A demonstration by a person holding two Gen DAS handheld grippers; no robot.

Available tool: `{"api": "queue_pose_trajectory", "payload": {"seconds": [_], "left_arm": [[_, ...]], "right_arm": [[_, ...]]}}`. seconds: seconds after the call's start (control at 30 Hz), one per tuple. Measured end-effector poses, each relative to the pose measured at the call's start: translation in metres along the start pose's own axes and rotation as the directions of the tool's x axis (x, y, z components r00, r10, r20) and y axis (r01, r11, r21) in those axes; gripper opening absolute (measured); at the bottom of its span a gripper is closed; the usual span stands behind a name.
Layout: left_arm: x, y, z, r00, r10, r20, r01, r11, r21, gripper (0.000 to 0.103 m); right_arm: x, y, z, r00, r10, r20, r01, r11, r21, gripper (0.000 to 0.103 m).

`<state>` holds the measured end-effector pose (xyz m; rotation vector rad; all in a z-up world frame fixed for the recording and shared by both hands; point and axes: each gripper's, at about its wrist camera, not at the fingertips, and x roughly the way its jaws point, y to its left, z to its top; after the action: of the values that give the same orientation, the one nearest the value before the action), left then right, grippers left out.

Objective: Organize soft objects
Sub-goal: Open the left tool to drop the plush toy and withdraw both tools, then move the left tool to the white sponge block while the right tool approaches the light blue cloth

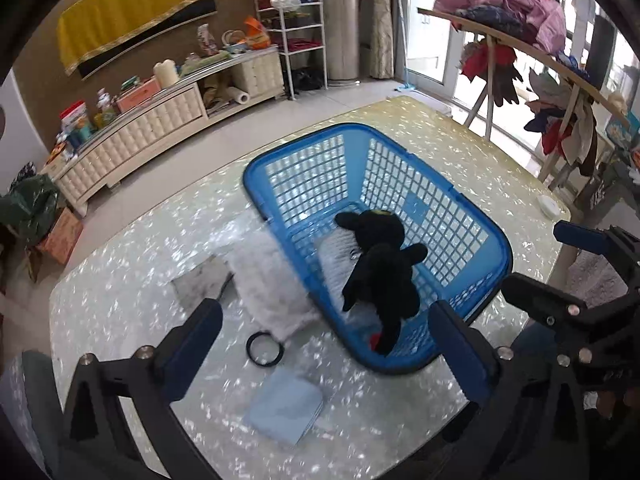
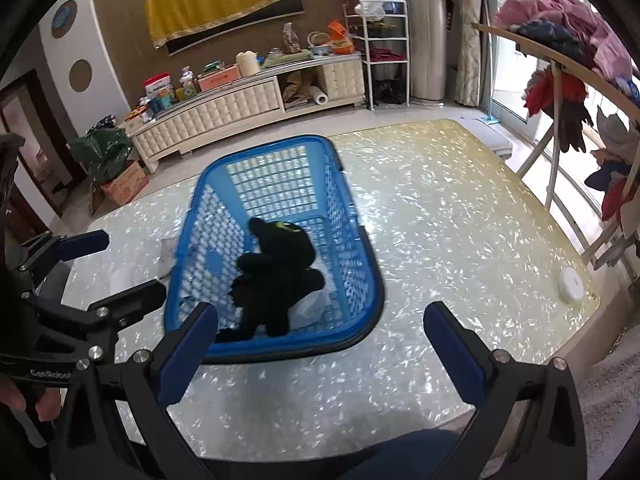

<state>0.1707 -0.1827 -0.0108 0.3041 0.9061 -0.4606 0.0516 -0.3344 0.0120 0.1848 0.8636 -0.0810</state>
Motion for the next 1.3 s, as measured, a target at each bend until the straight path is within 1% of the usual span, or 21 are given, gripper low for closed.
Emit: {"api": "queue_pose_trajectory", "payload": {"seconds": [0.13, 0.37, 0.47, 0.63, 0.77, 0.97, 1.1, 1.3], "left_arm": [[-0.014, 0.016, -0.016, 1.000, -0.017, 0.010, 0.017, 0.999, -0.050, 0.102], [-0.039, 0.042, -0.045, 0.999, 0.000, 0.045, 0.005, 0.993, -0.121, 0.102], [-0.052, 0.055, -0.059, 0.998, 0.008, 0.062, 0.001, 0.990, -0.141, 0.102], [-0.067, 0.074, -0.083, 0.998, 0.012, 0.064, -0.003, 0.989, -0.146, 0.102], [-0.073, 0.090, -0.103, 0.998, 0.034, 0.050, -0.025, 0.987, -0.156, 0.102], [-0.068, 0.136, -0.131, 0.998, 0.067, 0.011, -0.062, 0.968, -0.245, 0.102], [-0.058, 0.159, -0.141, 0.997, 0.072, -0.040, -0.080, 0.954, -0.288, 0.102], [-0.046, 0.183, -0.153, 0.994, 0.065, -0.083, -0.089, 0.940, -0.328, 0.102]], "right_arm": [[-0.003, 0.015, -0.003, 1.000, 0.014, 0.000, -0.014, 0.999, -0.036, 0.103], [-0.009, 0.050, -0.006, 1.000, 0.025, 0.007, -0.024, 0.993, -0.113, 0.103], [-0.009, 0.066, -0.008, 0.999, 0.032, 0.011, -0.030, 0.989, -0.142, 0.103], [-0.004, 0.096, -0.016, 0.999, 0.052, 0.006, -0.050, 0.982, -0.182, 0.103], [0.006, 0.126, -0.024, 0.998, 0.064, -0.015, -0.065, 0.970, -0.233, 0.103], [0.024, 0.161, -0.034, 0.994, 0.087, -0.067, -0.103, 0.951, -0.292, 0.103], [0.037, 0.179, -0.038, 0.990, 0.096, -0.103, -0.124, 0.938, -0.324, 0.103], [0.060, 0.207, -0.046, 0.981, 0.099, -0.164, -0.156, 0.912, -0.379, 0.103]]}}
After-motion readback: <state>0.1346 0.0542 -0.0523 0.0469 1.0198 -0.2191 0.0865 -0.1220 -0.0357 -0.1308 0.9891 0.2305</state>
